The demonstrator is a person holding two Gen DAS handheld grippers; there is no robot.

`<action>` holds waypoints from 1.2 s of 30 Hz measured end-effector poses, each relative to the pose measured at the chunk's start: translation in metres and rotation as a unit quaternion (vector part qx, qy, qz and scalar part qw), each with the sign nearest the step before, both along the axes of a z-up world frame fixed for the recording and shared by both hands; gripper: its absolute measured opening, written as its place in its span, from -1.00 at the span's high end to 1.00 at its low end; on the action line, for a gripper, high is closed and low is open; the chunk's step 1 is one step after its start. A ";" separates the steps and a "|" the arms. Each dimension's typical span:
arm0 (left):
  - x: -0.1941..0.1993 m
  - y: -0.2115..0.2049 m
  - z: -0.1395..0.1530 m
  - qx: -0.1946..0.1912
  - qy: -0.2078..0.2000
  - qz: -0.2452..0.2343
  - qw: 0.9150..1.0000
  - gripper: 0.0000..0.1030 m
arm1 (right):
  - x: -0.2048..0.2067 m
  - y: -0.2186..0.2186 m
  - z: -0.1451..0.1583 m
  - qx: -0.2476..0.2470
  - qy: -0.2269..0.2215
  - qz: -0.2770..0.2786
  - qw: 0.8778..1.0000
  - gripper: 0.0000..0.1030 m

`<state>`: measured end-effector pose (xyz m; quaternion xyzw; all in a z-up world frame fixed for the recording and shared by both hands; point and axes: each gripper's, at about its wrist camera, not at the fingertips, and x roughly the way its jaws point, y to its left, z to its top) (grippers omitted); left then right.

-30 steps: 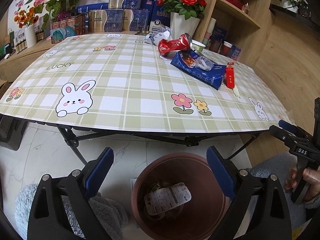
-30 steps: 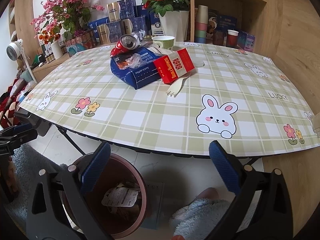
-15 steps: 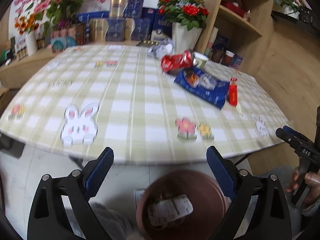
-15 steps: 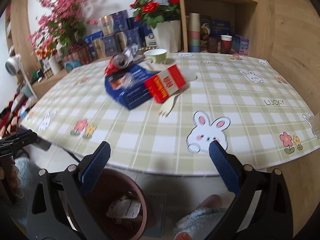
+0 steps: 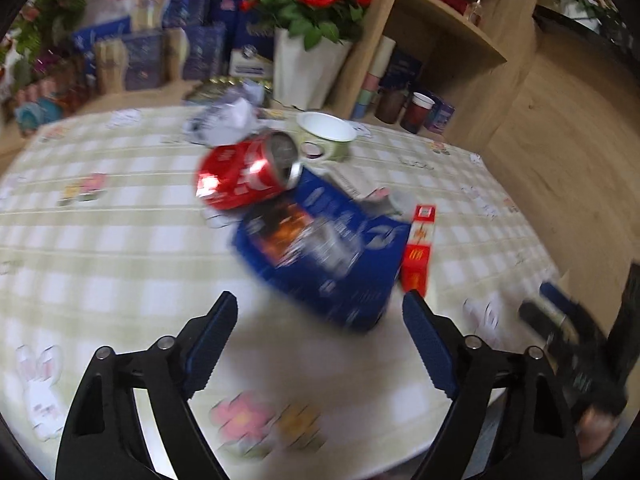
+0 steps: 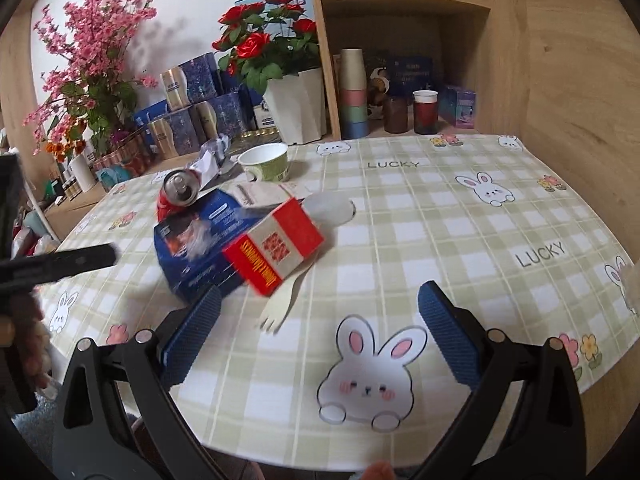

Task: Collect trash
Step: 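Grasp the clear plastic wrapper on the blue box with the left gripper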

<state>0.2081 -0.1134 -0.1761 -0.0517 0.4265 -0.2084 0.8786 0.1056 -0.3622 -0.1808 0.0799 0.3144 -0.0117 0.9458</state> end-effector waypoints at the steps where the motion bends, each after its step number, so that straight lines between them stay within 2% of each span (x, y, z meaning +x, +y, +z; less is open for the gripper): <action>1: 0.009 -0.007 -0.002 -0.001 0.007 0.001 1.000 -0.55 | 0.001 0.000 0.000 0.002 -0.002 0.000 1.000 -0.89; 8: 0.055 -0.042 -0.020 0.010 0.032 0.014 0.999 -0.52 | 0.015 -0.012 -0.007 0.050 -0.004 -0.009 0.999 -0.89; 12: 0.067 -0.047 -0.030 0.011 0.044 0.024 0.999 -0.49 | 0.016 -0.019 -0.008 0.077 -0.030 -0.029 0.996 -0.89; 14: 0.071 -0.047 -0.034 0.012 0.046 0.033 0.998 -0.31 | 0.018 -0.020 -0.007 0.069 -0.029 -0.035 0.997 -0.89; 16: 0.075 -0.048 -0.040 0.018 0.049 0.040 0.998 -0.19 | 0.024 -0.020 -0.009 0.064 -0.011 -0.027 0.997 -0.89; 17: 0.077 -0.048 -0.043 0.019 0.053 0.040 0.998 -0.03 | 0.025 -0.019 -0.010 0.059 -0.003 -0.029 0.998 -0.89; 19: 0.076 -0.046 -0.044 0.019 0.050 0.036 0.998 0.10 | 0.029 -0.017 -0.013 0.046 0.013 -0.029 0.998 -0.89; 21: 0.072 -0.044 -0.041 0.023 0.042 0.025 0.999 0.29 | 0.035 -0.008 -0.018 0.020 0.035 -0.002 0.999 -0.89; 22: 0.070 -0.041 -0.038 0.019 0.040 0.015 0.999 0.50 | 0.038 -0.003 -0.020 0.005 0.046 0.011 0.999 -0.89; 23: 0.068 -0.039 -0.037 0.016 0.038 0.011 0.999 0.58 | 0.042 0.002 -0.022 -0.011 0.056 0.029 0.998 -0.89; 25: 0.061 -0.032 -0.032 0.011 0.032 0.001 0.999 0.62 | 0.050 0.011 -0.023 -0.040 0.062 0.080 0.994 -0.89; 28: 0.050 -0.027 -0.027 0.022 0.015 -0.022 0.999 0.68 | 0.065 0.021 -0.023 -0.089 0.062 0.146 0.983 -0.89; 31: 0.037 -0.027 -0.023 0.031 0.001 -0.043 0.999 0.70 | 0.081 0.027 -0.026 -0.112 0.071 0.201 0.971 -0.89; 33: 0.028 -0.025 -0.020 0.024 -0.002 -0.052 0.998 0.70 | 0.089 0.032 -0.026 -0.118 0.072 0.236 0.962 -0.89; 36: 0.011 -0.015 -0.015 -0.002 -0.002 -0.058 0.998 0.70 | 0.093 0.041 -0.021 -0.140 0.050 0.276 0.950 -0.89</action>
